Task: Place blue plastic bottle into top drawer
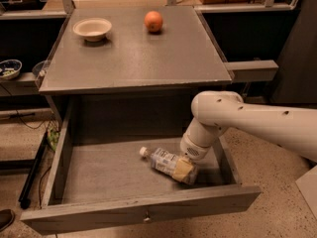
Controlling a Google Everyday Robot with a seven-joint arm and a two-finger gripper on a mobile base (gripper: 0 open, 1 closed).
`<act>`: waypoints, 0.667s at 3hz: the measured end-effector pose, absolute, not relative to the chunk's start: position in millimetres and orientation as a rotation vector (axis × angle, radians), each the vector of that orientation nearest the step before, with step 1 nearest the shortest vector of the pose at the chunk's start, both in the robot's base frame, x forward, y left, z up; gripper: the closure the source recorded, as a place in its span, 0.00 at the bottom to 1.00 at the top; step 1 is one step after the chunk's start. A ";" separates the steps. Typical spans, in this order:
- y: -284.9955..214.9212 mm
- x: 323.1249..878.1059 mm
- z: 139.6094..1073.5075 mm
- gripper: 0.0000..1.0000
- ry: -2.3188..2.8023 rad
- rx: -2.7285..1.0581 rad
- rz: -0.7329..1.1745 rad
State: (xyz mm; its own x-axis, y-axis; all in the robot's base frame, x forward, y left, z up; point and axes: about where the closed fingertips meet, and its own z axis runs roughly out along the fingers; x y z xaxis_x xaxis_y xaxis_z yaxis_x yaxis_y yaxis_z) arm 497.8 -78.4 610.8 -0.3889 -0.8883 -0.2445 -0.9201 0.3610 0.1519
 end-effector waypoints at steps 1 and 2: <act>-81.0 494.4 604.2 1.00 2.499 -1.648 0.437; -82.0 492.6 601.9 1.00 2.501 -1.643 0.454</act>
Offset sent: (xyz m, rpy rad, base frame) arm -0.0119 -0.0090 -0.0306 0.0638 0.0588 -0.0285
